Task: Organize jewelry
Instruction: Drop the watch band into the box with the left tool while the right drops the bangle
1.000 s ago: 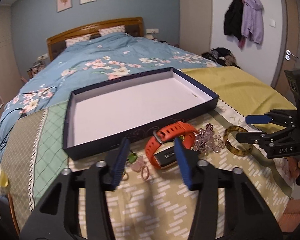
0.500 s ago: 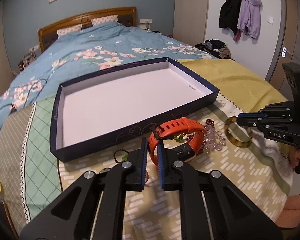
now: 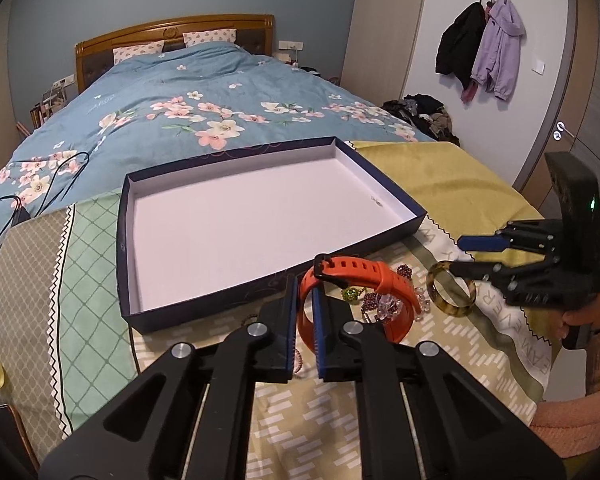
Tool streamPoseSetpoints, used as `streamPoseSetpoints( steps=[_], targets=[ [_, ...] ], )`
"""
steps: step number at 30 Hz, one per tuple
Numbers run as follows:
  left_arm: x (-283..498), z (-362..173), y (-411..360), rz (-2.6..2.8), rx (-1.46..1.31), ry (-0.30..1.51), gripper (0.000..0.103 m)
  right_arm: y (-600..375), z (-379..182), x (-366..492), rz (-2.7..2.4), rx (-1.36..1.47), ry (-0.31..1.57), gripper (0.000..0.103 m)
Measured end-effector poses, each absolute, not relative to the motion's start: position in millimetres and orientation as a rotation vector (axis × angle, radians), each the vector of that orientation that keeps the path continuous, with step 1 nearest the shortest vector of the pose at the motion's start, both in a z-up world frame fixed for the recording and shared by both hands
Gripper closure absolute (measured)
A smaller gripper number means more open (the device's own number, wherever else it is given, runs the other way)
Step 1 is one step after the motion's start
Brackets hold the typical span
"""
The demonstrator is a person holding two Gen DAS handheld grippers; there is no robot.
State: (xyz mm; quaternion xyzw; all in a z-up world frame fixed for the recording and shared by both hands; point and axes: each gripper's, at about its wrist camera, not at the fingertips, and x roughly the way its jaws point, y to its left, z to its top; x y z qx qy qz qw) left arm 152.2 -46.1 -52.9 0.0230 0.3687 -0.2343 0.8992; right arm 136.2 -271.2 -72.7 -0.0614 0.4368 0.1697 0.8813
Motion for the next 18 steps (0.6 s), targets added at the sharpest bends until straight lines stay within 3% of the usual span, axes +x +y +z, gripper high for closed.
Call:
streamPoseSetpoints(
  steps=[6, 18],
  targets=[
    [158, -51, -42, -0.49, 0.021, 0.777, 0.096, -270, -87, 139, 0.353, -0.165, 0.947, 0.096],
    [184, -25, -29, -0.451, 0.0, 0.739, 0.096, -268, -34, 157, 0.402, -0.106, 0.798, 0.097]
  ],
)
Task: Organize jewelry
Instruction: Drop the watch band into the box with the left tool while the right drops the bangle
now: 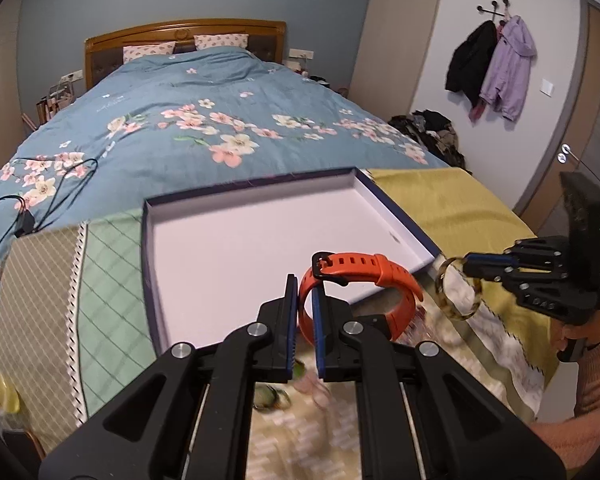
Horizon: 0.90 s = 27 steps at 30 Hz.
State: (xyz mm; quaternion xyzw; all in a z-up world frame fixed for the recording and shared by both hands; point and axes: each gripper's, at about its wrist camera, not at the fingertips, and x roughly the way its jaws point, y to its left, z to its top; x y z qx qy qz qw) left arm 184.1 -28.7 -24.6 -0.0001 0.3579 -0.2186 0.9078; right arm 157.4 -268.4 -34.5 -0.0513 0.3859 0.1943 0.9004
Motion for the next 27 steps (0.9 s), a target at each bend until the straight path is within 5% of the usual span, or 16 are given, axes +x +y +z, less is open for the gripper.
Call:
streamPoseSetpoints(
  steps=[27],
  targets=[
    [370, -82, -24, -0.241, -0.163, 0.985, 0.095, -215, -63, 344, 0.325, -0.095, 0.916, 0.097]
  ],
)
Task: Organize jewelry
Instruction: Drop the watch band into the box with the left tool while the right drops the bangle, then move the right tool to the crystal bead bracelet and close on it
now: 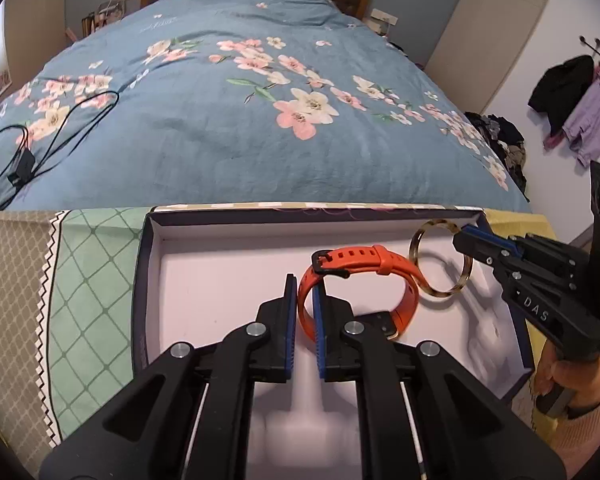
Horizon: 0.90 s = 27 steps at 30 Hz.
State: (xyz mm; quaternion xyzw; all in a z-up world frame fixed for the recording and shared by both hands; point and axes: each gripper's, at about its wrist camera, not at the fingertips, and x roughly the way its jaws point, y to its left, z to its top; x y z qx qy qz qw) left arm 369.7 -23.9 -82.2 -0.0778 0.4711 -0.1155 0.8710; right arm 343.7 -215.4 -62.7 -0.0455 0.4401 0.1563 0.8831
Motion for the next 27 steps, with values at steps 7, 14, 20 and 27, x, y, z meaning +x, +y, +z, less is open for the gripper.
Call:
streamPoseSetpoints(
  steps=[7, 14, 20, 27],
  targets=[
    [383, -88, -30, -0.219, -0.143, 0.994, 0.091, -211, -66, 354, 0.31, -0.097, 0.942, 0.097],
    [365, -76, -34, -0.23, -0.076, 0.917, 0.077, -216, -59, 339, 0.336, -0.076, 0.906, 0.078],
    [323, -57, -34, -0.276, -0.004, 0.814, 0.063, -225, -39, 296, 0.416, -0.06, 0.833, 0.063],
    [253, -37, -23, -0.333, 0.023, 0.713, 0.057, -231, -23, 225, 0.521, -0.088, 0.762, 0.06]
  ],
)
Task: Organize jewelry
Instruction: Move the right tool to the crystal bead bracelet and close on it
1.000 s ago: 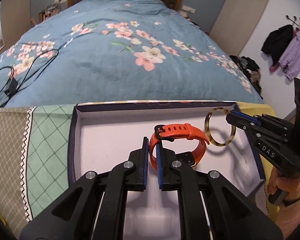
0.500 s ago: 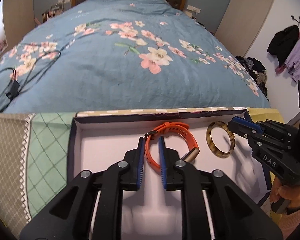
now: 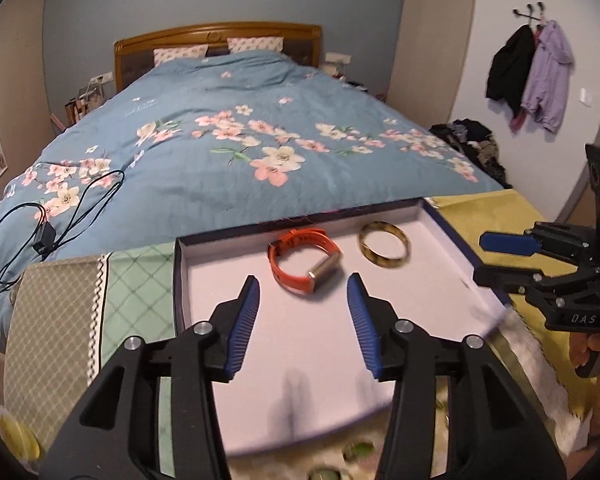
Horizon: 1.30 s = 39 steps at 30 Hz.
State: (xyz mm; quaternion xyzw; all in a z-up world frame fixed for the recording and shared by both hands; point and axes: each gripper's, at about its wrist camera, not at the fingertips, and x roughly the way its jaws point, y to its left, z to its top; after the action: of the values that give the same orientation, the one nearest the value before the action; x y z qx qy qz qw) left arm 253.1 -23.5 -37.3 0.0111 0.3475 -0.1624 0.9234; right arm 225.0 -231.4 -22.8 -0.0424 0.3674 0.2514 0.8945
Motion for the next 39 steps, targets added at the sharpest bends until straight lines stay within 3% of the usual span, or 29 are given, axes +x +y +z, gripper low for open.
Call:
streamPoseSetpoints(
  steps=[14, 21, 23, 25, 39],
  targets=[
    [154, -58, -16, -0.396, 0.03, 0.702, 0.055, -200, -64, 137, 0.62, -0.316, 0.811, 0.062],
    [131, -76, -23, -0.454, 0.05, 0.746, 0.051, -192, -72, 135, 0.616, -0.367, 0.816, 0.084],
    [129, -80, -26, -0.465, 0.05, 0.758, 0.051, -193, -74, 136, 0.609, -0.364, 0.822, 0.085],
    [129, -85, -28, -0.477, 0.05, 0.772, 0.051, -194, -75, 137, 0.614, -0.355, 0.831, 0.094],
    [143, -102, -40, -0.491, 0.019, 0.855, 0.055, -213, -62, 135, 0.611, -0.184, 0.811, 0.095]
  ],
)
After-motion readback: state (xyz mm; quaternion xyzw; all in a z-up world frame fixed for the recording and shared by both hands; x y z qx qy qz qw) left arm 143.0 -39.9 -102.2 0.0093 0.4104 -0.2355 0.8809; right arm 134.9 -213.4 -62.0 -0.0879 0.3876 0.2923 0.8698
